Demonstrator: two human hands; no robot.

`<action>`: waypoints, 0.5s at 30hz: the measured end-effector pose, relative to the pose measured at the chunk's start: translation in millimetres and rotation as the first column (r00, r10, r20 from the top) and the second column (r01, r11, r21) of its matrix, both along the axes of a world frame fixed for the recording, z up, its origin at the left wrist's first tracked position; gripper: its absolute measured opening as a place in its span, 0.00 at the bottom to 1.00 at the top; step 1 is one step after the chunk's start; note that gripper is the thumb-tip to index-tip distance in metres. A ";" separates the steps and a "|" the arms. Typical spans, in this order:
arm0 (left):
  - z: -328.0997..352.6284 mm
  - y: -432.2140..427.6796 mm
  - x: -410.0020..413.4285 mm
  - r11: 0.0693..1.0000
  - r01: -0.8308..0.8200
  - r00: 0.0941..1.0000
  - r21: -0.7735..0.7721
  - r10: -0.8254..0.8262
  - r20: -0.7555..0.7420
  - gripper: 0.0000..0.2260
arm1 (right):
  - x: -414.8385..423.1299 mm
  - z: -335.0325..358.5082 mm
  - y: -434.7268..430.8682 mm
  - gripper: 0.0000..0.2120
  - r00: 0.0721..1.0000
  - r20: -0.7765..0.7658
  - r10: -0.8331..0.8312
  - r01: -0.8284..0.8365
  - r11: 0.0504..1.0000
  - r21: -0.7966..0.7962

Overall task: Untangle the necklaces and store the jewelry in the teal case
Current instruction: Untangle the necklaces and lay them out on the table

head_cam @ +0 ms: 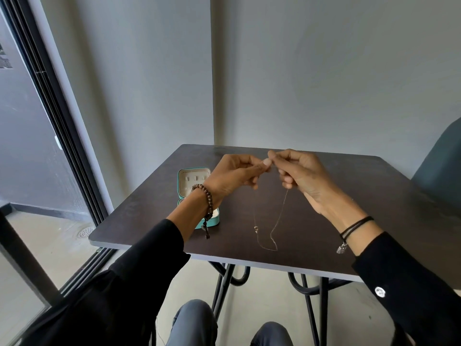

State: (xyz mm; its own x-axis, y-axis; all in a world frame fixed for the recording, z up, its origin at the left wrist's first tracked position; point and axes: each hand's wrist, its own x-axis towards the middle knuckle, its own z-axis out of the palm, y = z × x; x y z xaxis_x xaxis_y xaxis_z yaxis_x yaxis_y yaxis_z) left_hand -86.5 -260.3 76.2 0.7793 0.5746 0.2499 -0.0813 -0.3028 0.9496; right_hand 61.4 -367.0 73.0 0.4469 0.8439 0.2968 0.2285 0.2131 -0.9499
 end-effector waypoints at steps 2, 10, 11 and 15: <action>-1.8 1.7 -1.6 1.000 -0.022 0.999 -0.004 0.022 0.031 0.10 | 5.2 -4.2 -3.8 0.15 1.000 -0.022 -0.008 0.008 0.999 -0.035; -10.7 13.8 -9.2 0.997 -0.071 0.994 -0.040 0.074 0.077 0.13 | 27.3 -18.0 -19.5 0.15 0.993 -0.109 0.049 -0.063 0.991 -0.122; -11.2 14.9 -10.0 0.996 -0.080 0.994 -0.038 0.083 0.075 0.14 | 28.1 -18.8 -20.8 0.15 0.992 -0.112 0.053 -0.067 0.989 -0.131; -10.5 11.0 -9.3 0.999 -0.043 0.997 0.012 0.043 -0.060 0.17 | 28.0 -15.8 -21.5 0.12 0.993 -0.102 0.058 -0.070 0.990 -0.120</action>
State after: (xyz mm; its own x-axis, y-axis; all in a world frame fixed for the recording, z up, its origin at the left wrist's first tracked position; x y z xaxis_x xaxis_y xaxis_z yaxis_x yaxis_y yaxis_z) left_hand -95.8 -249.3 65.6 0.7678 0.6054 0.2098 -0.0110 -0.3150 0.9490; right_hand 89.4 -388.6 57.3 0.4127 0.8991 0.1460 0.1225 0.1041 -0.9870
